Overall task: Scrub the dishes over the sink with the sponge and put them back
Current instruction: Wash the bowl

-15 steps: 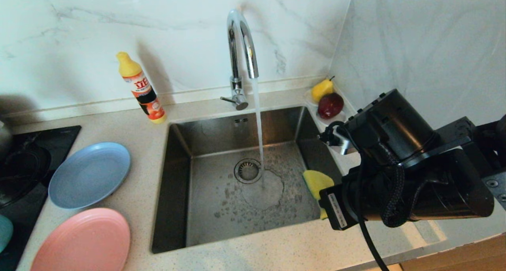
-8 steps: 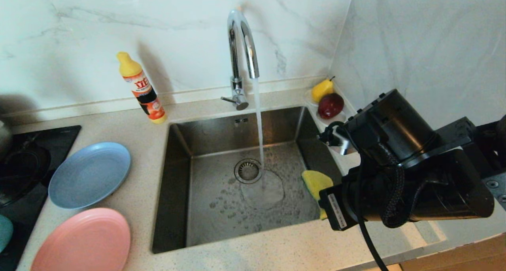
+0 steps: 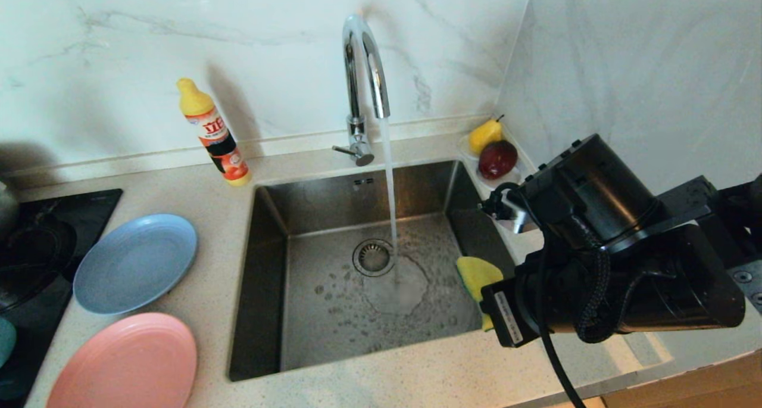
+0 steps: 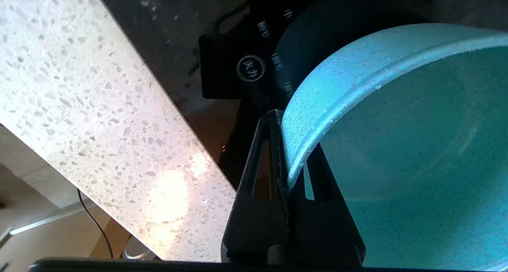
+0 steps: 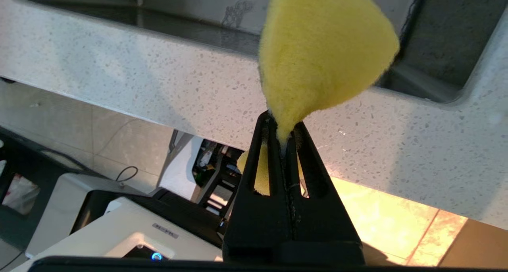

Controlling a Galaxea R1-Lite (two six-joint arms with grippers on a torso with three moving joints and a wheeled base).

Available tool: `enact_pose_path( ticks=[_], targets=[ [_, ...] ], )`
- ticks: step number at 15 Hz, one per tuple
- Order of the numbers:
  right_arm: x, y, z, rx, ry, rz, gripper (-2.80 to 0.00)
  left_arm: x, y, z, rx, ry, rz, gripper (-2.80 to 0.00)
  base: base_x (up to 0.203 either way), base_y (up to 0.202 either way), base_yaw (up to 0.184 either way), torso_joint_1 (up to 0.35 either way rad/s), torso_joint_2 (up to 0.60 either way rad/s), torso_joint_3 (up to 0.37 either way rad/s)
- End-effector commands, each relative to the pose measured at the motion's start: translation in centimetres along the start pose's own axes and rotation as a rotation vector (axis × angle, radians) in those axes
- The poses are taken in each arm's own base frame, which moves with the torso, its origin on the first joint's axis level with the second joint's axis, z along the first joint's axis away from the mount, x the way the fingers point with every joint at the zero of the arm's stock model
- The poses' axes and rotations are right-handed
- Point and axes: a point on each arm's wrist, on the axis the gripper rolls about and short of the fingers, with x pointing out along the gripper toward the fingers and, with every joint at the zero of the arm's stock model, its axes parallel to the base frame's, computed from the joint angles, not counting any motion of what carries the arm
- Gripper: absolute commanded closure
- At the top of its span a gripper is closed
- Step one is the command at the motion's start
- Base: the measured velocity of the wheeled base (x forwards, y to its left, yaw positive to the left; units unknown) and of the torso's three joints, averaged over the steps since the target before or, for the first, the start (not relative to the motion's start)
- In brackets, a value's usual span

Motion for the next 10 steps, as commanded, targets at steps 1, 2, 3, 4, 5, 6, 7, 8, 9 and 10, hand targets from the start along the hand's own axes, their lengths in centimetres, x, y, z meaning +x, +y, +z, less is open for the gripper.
enact_pose_path(
  ticks=[1, 2, 3, 4, 5, 6, 7, 8, 9, 10],
  targets=[
    [0.2, 0.0, -0.1, 0.001, 0.007, -0.002, 0.0, -0.7, -0.2, 0.1, 0.0, -0.019, -0.007, 0.0, 0.0, 0.0, 0.0, 0.0, 0.0, 0.0],
    [0.2, 0.0, -0.1, 0.0, 0.007, -0.002, 0.0, -1.3, -0.3, 0.1, 0.002, -0.032, -0.012, 0.0, 0.0, 0.0, 0.0, 0.0, 0.0, 0.0],
    [0.1, 0.0, -0.1, 0.001, 0.006, -0.002, 0.0, -2.1, -0.6, 0.0, 0.005, -0.05, -0.021, 0.0, 0.0, 0.0, 0.0, 0.0, 0.0, 0.0],
    [0.1, 0.0, 0.0, 0.001, 0.003, -0.002, 0.0, -3.4, -1.0, -0.1, 0.015, -0.078, -0.047, 0.0, 0.0, 0.0, 0.0, 0.0, 0.0, 0.0],
    [0.0, 0.0, 0.0, 0.001, 0.001, -0.001, 0.0, -5.0, -1.4, -0.3, 0.027, -0.109, -0.086, 0.0, 0.0, 0.0, 0.0, 0.0, 0.0, 0.0],
    [-0.1, 0.0, 0.0, 0.001, -0.001, -0.001, 0.0, -6.7, -1.9, -0.6, 0.041, -0.142, -0.125, 0.0, 0.0, 0.0, 0.0, 0.0, 0.0, 0.0],
    [-0.2, 0.0, 0.0, 0.001, -0.002, 0.001, 0.0, -8.5, -2.4, -1.0, 0.058, -0.178, -0.158, 0.0, 0.0, 0.0, 0.0, 0.0, 0.0, 0.0],
    [-0.2, 0.0, 0.0, 0.002, -0.003, 0.001, 0.0, -10.4, -3.0, -1.4, 0.079, -0.218, -0.189, 0.0, 0.0, 0.0, 0.0, 0.0, 0.0, 0.0],
    [-0.3, 0.0, -0.1, 0.001, -0.003, 0.001, 0.0, -12.0, -3.6, -1.8, 0.1, -0.251, -0.22, 0.0, 0.0, 0.0, 0.0, 0.0, 0.0, 0.0],
    [-0.3, -0.1, -0.1, 0.002, -0.003, 0.001, 0.0, -13.9, -4.6, -2.3, 0.134, -0.283, -0.262, 0.0, 0.0, 0.0, 0.0, 0.0, 0.0, 0.0]
  ],
)
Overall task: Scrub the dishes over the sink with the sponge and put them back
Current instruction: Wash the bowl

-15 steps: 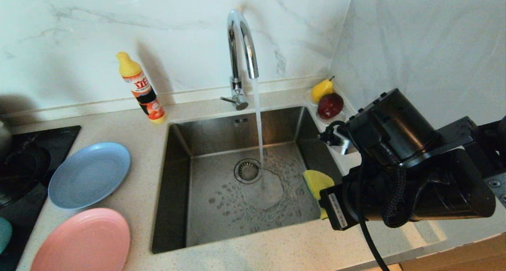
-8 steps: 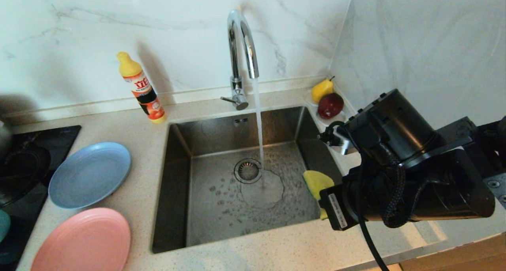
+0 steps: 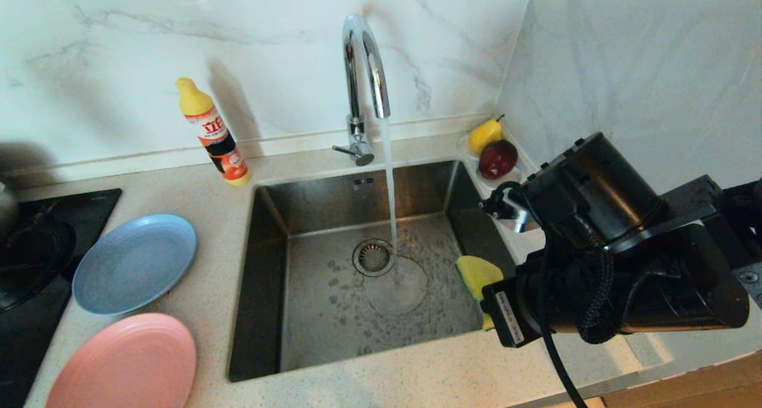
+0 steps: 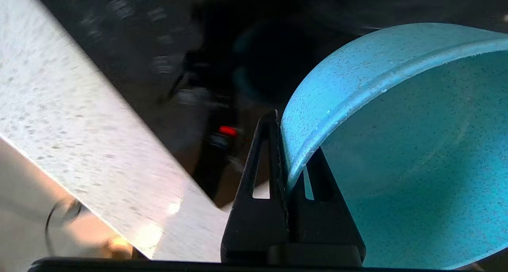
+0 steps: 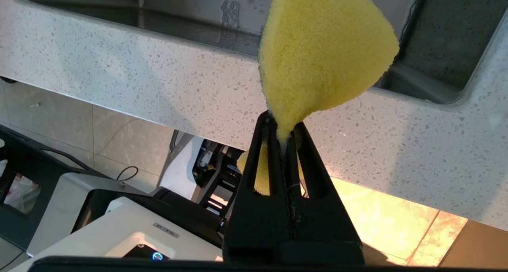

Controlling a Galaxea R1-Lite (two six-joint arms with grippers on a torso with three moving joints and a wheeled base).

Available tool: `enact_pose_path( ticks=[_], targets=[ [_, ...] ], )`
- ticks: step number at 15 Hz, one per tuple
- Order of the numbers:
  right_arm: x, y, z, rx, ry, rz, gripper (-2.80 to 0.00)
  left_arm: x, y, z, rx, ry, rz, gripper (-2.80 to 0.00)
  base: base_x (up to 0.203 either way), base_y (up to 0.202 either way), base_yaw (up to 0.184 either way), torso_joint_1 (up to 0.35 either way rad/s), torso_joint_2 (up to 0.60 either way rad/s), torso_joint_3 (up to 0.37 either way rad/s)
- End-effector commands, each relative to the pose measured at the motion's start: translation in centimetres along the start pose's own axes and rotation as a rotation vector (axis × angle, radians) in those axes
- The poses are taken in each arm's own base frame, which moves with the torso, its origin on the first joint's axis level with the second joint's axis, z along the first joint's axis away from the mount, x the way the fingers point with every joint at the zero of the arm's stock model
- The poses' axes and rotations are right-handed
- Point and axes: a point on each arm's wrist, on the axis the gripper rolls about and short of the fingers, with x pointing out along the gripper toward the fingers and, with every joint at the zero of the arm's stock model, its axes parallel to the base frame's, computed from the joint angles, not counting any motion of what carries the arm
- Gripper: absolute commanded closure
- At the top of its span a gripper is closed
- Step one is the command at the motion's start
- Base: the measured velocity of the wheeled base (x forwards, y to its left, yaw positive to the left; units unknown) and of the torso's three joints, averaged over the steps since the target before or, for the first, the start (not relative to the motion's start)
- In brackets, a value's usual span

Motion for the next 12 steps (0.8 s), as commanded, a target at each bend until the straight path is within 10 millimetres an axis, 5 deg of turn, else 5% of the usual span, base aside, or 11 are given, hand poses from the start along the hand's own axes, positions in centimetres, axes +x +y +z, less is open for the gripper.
enact_pose_path(
  ticks=[1, 6, 12],
  targets=[
    [-0.2, -0.1, -0.1, 0.002, -0.001, 0.0, 0.0, -5.2, -3.6, -0.2, 0.086, -0.105, -0.09, 0.0, 0.0, 0.0, 0.0, 0.0, 0.0, 0.0],
    [-0.4, 0.1, -0.1, -0.002, -0.006, 0.004, 0.0, -8.7, -12.1, -2.8, 0.291, -0.056, -0.257, 0.0, 0.0, 0.0, 0.0, 0.0, 0.0, 0.0],
    [-0.5, 0.1, -0.1, -0.004, -0.011, 0.008, 0.0, -9.2, -20.8, -10.5, 0.565, 0.148, -0.403, 0.0, 0.0, 0.0, 0.0, 0.0, 0.0, 0.0]
  ],
)
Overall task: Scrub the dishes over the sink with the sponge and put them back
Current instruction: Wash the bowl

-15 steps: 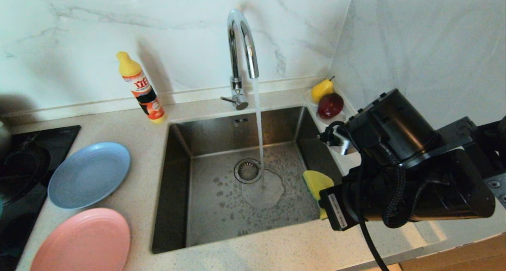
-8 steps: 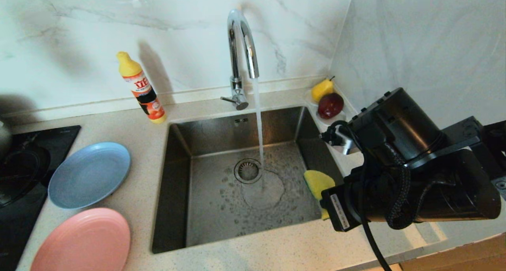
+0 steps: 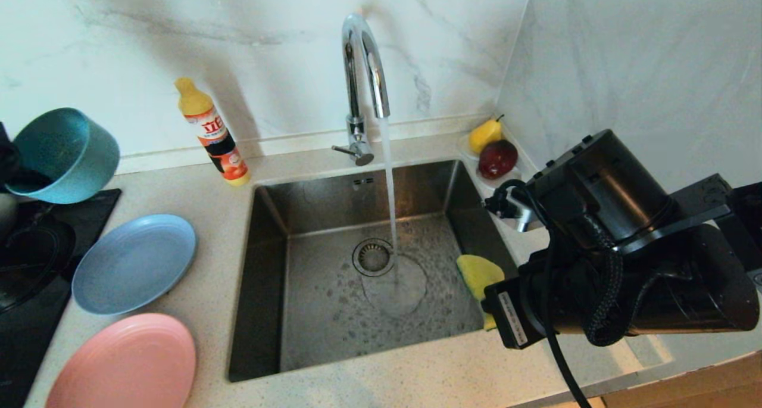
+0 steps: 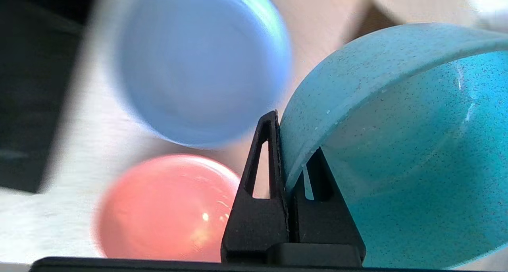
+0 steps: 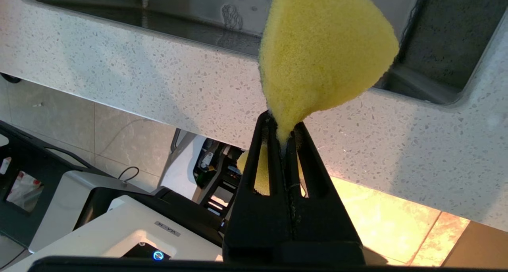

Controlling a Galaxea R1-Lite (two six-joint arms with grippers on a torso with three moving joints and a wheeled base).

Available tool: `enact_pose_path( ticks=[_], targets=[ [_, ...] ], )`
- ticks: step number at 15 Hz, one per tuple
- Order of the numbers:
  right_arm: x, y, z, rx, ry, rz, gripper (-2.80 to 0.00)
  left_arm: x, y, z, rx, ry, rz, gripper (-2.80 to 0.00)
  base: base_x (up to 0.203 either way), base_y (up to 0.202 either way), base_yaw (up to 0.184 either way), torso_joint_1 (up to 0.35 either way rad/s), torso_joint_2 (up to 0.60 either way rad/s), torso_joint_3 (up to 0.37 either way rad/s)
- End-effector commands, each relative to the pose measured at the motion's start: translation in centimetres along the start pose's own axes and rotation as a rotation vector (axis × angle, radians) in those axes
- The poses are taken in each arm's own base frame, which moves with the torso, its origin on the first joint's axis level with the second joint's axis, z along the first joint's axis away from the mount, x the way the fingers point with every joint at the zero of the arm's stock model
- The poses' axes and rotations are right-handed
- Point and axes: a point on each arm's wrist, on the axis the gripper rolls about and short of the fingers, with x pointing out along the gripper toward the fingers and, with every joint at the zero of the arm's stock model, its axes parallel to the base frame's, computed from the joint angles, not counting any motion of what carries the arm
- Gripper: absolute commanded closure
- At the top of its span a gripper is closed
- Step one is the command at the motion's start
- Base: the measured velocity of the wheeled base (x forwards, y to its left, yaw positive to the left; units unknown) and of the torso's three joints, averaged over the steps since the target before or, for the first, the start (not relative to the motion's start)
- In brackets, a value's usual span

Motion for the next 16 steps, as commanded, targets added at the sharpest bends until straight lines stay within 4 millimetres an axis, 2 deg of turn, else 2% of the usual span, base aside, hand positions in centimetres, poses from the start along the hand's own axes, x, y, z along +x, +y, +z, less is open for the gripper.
enact_pose_path(
  ticks=[1, 4, 8, 11, 16],
  targets=[
    [-0.1, 0.0, 0.0, 0.003, -0.005, 0.002, 0.0, 1.6, -4.3, -1.9, 0.103, 0.076, -0.049, 0.0, 0.0, 0.0, 0.0, 0.0, 0.0, 0.0],
    [-0.3, 0.0, 0.2, 0.001, -0.013, 0.005, 0.0, 3.6, -8.9, -5.1, 0.204, 0.171, -0.074, 0.0, 0.0, 0.0, 0.0, 0.0, 0.0, 0.0],
    [-0.4, 0.0, 0.3, 0.002, -0.019, 0.007, 0.0, 6.7, -13.7, -9.7, 0.293, 0.275, -0.075, 0.0, 0.0, 0.0, 0.0, 0.0, 0.0, 0.0],
    [-0.3, 0.0, 0.2, 0.004, -0.016, 0.006, 0.0, 10.0, -16.1, -12.5, 0.334, 0.295, -0.046, 0.0, 0.0, 0.0, 0.0, 0.0, 0.0, 0.0],
    [-0.4, 0.0, 0.2, 0.005, -0.018, 0.012, 0.0, 13.0, -19.5, -16.9, 0.371, 0.347, -0.038, 0.0, 0.0, 0.0, 0.0, 0.0, 0.0, 0.0]
  ],
)
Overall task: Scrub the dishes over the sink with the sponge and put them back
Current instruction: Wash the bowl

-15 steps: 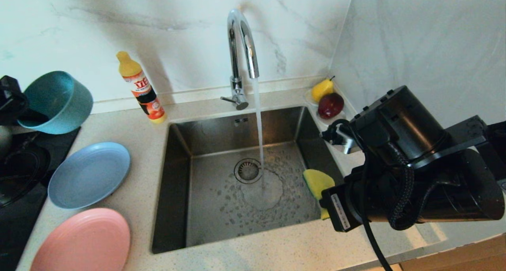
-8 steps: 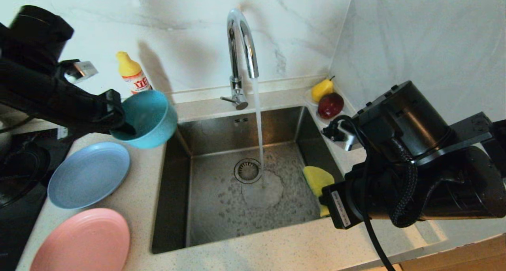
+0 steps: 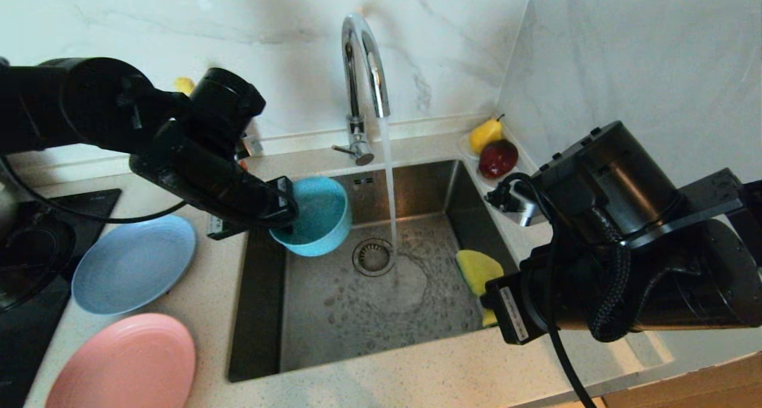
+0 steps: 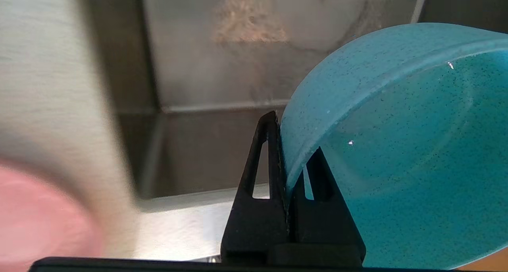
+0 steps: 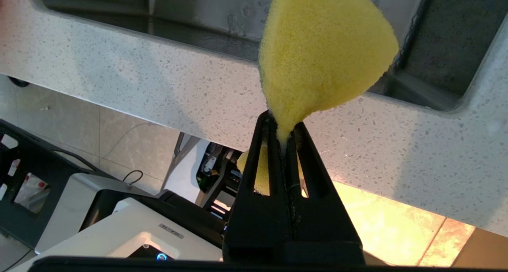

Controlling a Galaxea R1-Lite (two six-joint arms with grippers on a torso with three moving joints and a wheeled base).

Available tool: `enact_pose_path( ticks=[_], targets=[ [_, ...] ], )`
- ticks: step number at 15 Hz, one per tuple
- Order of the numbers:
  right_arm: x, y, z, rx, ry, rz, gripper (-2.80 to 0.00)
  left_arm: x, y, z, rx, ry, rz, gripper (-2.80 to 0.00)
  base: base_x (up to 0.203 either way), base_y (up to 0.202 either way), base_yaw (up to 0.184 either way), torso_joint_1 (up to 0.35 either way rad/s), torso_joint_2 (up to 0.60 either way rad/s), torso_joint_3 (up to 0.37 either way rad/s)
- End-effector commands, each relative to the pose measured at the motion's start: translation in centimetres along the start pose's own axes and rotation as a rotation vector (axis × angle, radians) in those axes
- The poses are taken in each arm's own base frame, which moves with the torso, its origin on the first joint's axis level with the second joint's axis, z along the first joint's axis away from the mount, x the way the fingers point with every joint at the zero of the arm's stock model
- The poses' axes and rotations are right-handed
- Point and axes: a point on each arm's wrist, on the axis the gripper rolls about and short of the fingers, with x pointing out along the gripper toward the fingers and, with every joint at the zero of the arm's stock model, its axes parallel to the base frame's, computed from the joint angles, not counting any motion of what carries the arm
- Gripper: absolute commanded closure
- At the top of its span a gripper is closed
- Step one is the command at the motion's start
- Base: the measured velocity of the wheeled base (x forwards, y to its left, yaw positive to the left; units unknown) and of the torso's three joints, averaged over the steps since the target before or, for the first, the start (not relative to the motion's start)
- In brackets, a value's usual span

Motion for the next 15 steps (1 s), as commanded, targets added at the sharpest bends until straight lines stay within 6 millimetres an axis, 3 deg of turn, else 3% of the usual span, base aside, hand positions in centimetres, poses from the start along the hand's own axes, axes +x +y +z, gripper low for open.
enact_pose_path(
  ticks=[1, 6, 15],
  targets=[
    [0.0, 0.0, 0.0, 0.001, 0.0, 0.0, 0.0, 3.1, -2.0, -0.9, 0.025, 0.022, 0.021, 0.0, 0.0, 0.0, 0.0, 0.0, 0.0, 0.0],
    [-0.5, 0.0, 0.2, 0.006, -0.031, 0.012, 0.0, 6.0, -4.5, -1.9, 0.036, 0.047, 0.016, 0.0, 0.0, 0.0, 0.0, 0.0, 0.0, 0.0],
    [-1.2, -0.2, 0.1, 0.01, -0.045, 0.017, 0.0, 9.5, -5.5, -1.3, -0.036, -0.007, 0.024, 0.0, 0.0, 0.0, 0.0, 0.0, 0.0, 0.0]
  ],
)
